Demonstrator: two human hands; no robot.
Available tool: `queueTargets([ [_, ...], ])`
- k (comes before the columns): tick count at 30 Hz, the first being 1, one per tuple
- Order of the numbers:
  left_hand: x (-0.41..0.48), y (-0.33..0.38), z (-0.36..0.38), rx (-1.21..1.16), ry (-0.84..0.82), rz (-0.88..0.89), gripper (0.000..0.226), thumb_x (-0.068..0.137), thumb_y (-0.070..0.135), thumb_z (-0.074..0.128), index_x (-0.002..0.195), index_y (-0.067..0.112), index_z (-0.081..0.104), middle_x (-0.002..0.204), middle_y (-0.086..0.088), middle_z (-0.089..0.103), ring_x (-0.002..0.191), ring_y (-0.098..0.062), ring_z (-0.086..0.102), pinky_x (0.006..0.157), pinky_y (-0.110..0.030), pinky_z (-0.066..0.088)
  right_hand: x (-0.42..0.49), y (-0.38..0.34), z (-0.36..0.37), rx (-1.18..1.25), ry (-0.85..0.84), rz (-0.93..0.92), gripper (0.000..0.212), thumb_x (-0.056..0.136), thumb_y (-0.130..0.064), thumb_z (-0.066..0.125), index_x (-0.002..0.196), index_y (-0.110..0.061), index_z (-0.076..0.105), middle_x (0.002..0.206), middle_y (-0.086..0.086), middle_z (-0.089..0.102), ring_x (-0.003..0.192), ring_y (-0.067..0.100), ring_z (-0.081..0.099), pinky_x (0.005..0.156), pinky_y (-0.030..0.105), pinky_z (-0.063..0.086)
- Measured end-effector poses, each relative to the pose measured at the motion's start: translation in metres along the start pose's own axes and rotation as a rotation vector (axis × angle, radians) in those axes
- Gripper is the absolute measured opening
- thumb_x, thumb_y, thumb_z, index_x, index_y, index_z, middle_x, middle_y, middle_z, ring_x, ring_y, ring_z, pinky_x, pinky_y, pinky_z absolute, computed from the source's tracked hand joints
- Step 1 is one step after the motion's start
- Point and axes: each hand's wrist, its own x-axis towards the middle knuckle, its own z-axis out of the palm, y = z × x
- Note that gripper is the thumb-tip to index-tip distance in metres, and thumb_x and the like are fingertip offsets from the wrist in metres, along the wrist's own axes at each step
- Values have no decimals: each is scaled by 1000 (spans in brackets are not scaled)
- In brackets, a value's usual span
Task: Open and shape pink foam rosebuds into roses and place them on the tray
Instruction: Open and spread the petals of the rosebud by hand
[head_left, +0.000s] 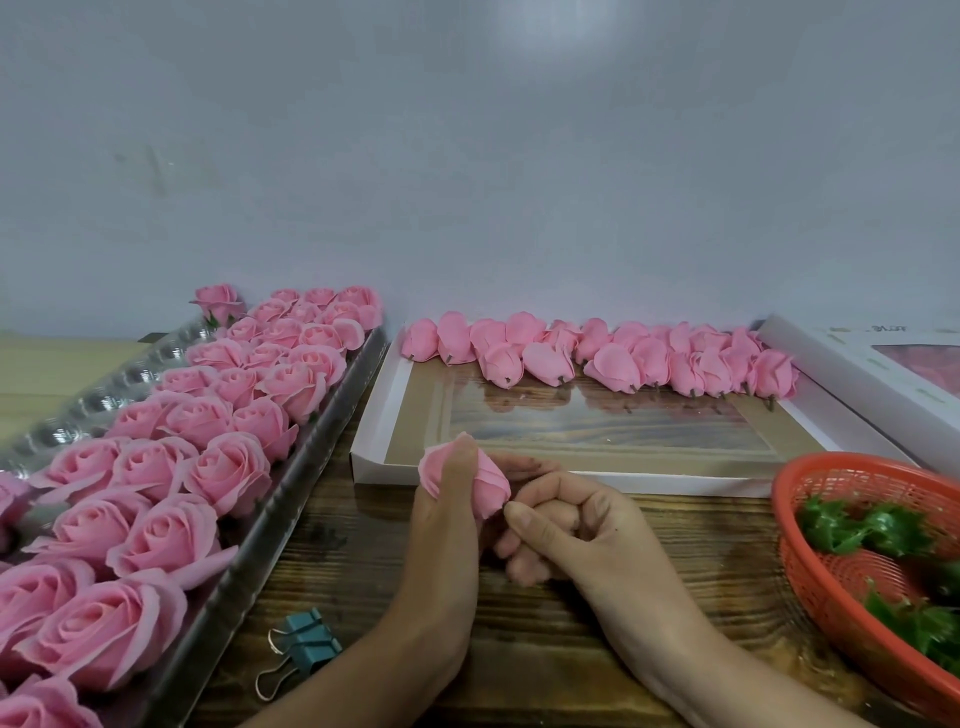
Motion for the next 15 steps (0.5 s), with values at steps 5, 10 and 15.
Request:
queueTargets([
  [5,0,0,-1,27,-1,34,52,97,44,30,86,11,70,93,-10,74,85,-31,70,64,-37,56,0,-3,3,-131,-93,0,22,91,-18,55,78,-3,65,59,6,65,44,8,55,47,16,45],
  [10,1,-2,-2,30,-10,29,54,98,45,29,85,13,70,93,-10,74,83,-30,70,62,-36,56,0,-1,1,-153,-95,-23,22,98,-6,51,80,-2,64,61,5,65,48,8,56,51,16,46],
  [15,0,0,-1,52,-71,44,57,100,39,25,74,18,70,94,-11,73,89,-31,69,80,-45,54,-1,2,0,-177,-87,-54,25,98,-2,50,77,-3,64,59,3,66,48,8,57,53,16,47],
])
